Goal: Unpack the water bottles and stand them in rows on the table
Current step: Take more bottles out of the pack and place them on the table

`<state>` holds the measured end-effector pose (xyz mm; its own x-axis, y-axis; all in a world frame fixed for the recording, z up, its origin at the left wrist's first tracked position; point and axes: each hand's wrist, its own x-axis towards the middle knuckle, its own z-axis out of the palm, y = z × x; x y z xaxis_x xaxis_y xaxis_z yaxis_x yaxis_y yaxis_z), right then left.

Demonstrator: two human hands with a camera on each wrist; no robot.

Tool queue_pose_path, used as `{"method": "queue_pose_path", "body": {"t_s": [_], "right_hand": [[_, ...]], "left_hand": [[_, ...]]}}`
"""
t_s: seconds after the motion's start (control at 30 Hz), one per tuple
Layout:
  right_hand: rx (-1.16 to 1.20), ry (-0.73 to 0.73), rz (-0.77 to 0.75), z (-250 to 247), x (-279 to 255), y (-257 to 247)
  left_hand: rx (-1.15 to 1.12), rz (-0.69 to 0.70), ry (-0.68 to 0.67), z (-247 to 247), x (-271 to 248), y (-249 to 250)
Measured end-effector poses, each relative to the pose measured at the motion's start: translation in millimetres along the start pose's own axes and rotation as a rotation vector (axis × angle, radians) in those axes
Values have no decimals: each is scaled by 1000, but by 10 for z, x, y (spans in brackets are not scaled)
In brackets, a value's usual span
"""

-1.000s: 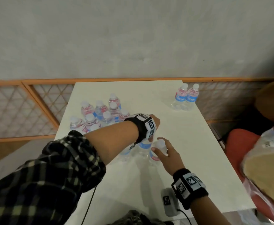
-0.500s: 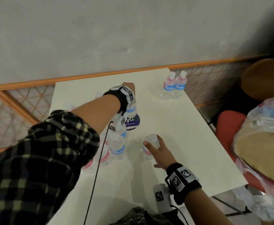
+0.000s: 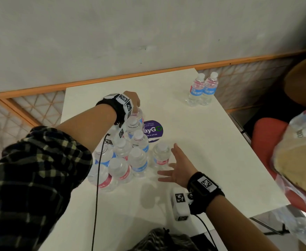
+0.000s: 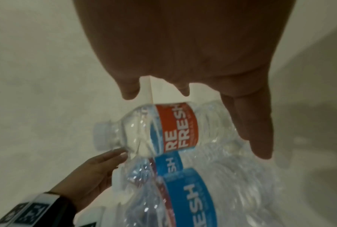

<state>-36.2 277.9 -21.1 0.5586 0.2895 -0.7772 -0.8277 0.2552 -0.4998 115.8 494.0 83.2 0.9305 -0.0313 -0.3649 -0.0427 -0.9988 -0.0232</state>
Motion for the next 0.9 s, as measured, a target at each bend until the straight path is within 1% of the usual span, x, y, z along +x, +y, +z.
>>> {"method": "queue_pose_path", "body": {"t_s": [0.07, 0.13, 0.2, 0.27, 0.37, 0.53, 0.6, 0.73, 0.77, 0.83, 0.9], "right_hand": [[-73, 9, 32, 75, 12, -17], [-106, -15, 77, 156, 27, -26], [-104, -114, 103, 252, 44, -3], [-90, -207, 92, 313, 84, 45], [-76, -251, 118, 318, 137, 77], [-94, -262, 130, 329, 127, 70], [-101, -235, 133, 354, 126, 70], [-101, -172, 157, 377, 122, 83], [-104, -163, 158, 385, 110, 80], [-116, -160, 165, 396, 97, 79], [-138, -170, 183, 413, 105, 95]], "left_hand": [[15, -5, -6, 17, 15, -8], [14, -15, -19, 35, 24, -32], [-7, 5, -5, 39, 7, -42], [-31, 0, 3, 62, -10, -79], [-72, -18, 2, 108, -24, -154], [-119, 24, -33, 91, -18, -208], [-107, 15, -90, 135, 38, -227], [-52, -12, -33, 132, -22, -107], [-59, -7, -42, 127, -39, -67], [-38, -5, -107, 122, -42, -42], [-83, -20, -125, 148, -31, -61]]}}
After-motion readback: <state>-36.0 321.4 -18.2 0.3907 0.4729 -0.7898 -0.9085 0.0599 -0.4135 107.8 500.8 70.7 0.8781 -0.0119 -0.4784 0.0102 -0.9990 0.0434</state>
